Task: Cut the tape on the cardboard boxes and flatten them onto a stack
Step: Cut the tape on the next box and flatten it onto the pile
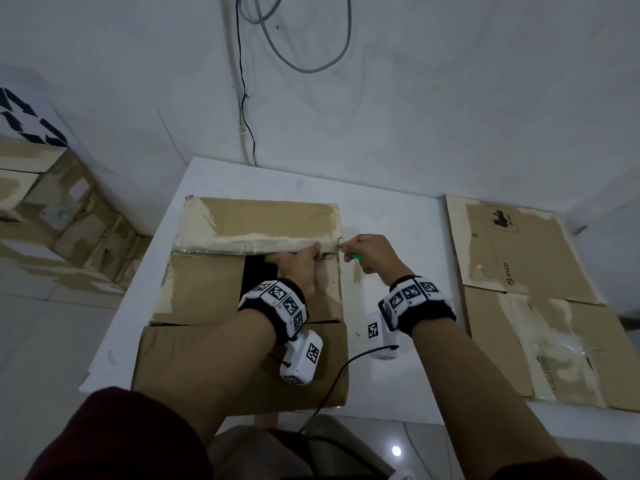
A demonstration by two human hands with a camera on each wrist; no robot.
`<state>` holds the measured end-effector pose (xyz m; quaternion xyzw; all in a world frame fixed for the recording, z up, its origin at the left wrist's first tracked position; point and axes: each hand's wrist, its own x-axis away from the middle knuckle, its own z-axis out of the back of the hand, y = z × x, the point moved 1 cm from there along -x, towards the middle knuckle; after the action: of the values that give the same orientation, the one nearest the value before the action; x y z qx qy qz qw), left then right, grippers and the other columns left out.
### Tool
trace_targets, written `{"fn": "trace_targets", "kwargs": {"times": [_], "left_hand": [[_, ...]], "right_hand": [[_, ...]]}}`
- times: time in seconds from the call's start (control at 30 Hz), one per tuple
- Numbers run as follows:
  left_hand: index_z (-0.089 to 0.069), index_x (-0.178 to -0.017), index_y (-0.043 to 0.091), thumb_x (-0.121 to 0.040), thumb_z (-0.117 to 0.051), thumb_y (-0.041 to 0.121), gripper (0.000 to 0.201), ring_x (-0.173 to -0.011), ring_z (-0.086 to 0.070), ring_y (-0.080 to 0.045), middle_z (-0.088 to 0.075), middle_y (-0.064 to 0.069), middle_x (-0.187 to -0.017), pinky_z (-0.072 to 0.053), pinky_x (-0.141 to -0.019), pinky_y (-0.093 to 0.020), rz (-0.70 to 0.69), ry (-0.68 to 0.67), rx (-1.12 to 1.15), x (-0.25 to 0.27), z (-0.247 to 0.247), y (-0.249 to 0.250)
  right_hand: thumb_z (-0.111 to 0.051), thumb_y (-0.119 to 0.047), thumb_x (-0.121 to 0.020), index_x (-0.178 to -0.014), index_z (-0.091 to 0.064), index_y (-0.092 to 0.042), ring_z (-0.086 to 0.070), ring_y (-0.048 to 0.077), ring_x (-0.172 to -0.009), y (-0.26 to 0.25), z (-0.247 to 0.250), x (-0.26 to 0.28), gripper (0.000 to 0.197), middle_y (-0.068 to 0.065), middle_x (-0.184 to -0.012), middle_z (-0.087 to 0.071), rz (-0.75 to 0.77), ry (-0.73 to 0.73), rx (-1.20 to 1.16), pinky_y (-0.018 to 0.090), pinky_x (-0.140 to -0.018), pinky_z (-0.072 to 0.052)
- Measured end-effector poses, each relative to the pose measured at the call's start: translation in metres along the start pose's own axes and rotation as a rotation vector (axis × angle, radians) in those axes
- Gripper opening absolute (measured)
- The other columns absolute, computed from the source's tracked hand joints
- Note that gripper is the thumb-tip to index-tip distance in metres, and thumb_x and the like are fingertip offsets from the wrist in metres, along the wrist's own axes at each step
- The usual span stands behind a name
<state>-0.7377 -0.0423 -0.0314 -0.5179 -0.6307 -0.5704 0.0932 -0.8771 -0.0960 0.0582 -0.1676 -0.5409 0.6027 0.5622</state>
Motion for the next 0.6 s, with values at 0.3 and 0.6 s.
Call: {"fn": "trace_targets", "kwargs": {"times": [0.3,0.6], "left_hand": [[-0.039,-0.133,0.003,-0.066,-0.086,0.014,0.083,-0.104,-0.066,-0.026,-0.064,-0.016,-0.119,-0.056,-0.089,-0.041,-0.243,-0.077,-0.014,0.048,-0.025,0.041],[-0.051,-0.109,0.018,-0.094,-0.057,0.039,0.026,-0.088,-0.059,-0.011,-0.062,0.006,-0.1,-0.046,-0.075,-0.022,-0.509,-0.274,-0.139,0.072,-0.026,0.085]], "right_hand": [[-0.061,-0.015,-0.094,-0.1,-0.066,-0.004,-0.037,0.013,-0.046,0.031,0.006,0.012,0.014,0.006,-0.076,-0.071,-0.043,-0.032,-0.143,0.023,-0.044,-0.029],[-0.07,-0.019,-0.089,-0.11,-0.066,-0.003,-0.065,0.028,-0.097,0.166,0.009,0.019,0.027,0.01,-0.1,-0.066,-0.186,0.41,-0.115,0.033,-0.08,-0.054]]}}
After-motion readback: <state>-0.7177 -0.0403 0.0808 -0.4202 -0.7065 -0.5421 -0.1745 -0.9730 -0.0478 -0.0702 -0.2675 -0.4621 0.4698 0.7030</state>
